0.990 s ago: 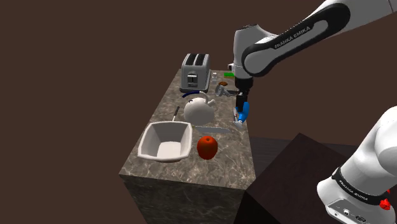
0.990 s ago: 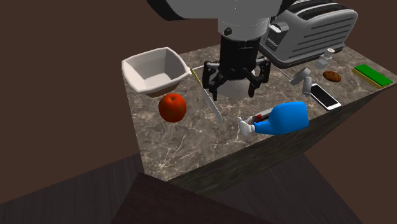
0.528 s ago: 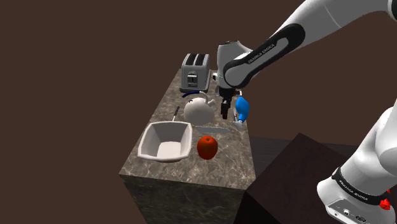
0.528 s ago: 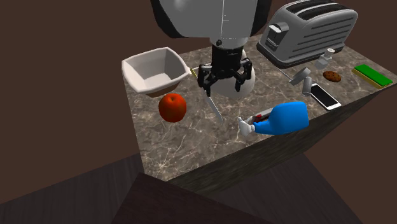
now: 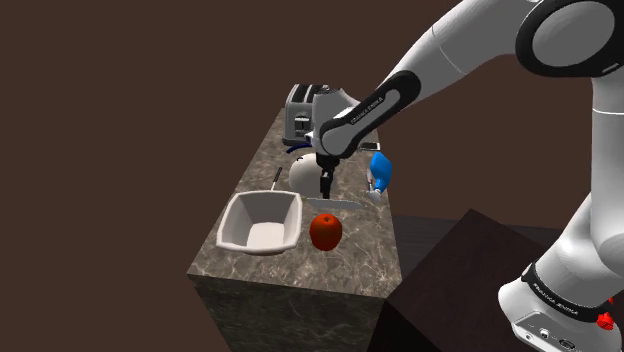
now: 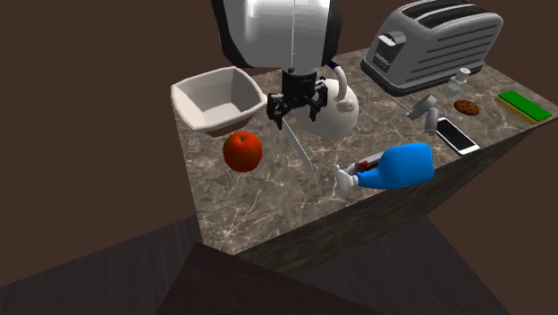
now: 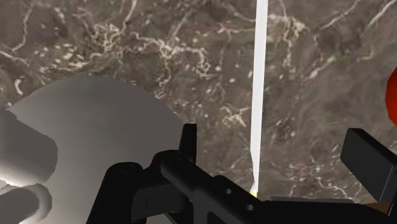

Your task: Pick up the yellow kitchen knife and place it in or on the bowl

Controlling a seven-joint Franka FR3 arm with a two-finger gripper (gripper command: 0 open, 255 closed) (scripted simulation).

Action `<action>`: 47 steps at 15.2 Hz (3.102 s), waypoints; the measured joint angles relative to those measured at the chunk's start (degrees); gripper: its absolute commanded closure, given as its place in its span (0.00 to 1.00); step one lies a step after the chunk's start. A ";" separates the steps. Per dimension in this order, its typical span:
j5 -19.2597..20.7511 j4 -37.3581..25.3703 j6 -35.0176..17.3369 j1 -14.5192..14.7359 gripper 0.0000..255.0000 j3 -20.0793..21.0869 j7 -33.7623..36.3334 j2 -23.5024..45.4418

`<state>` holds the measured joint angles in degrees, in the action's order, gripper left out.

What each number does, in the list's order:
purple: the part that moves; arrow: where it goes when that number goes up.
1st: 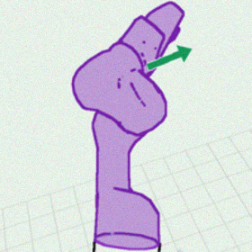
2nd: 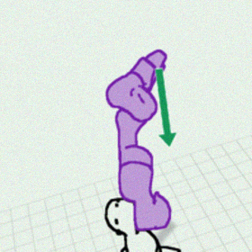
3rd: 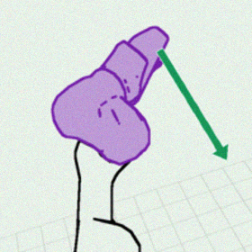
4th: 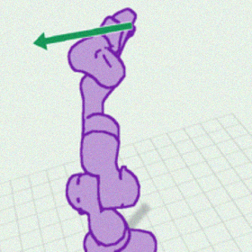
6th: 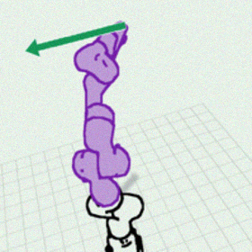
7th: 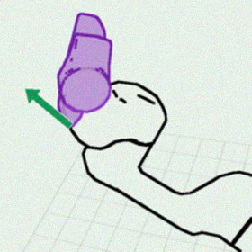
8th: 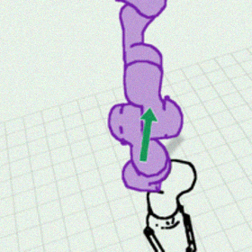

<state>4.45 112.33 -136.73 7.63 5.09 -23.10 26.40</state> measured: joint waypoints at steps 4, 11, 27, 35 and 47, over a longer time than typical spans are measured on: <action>0.37 -6.08 -0.90 0.88 0.00 0.90 -1.42 6.38; 0.88 -7.34 -4.15 1.26 0.00 0.63 -1.26 10.52; 1.05 -7.65 -4.63 1.55 1.00 0.64 -0.91 11.54; 0.58 -6.92 -1.72 0.97 1.00 1.01 -1.52 7.90; -0.38 -7.07 4.95 0.47 1.00 1.67 -2.14 1.35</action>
<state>4.08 105.26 -131.78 8.10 6.76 -25.25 27.75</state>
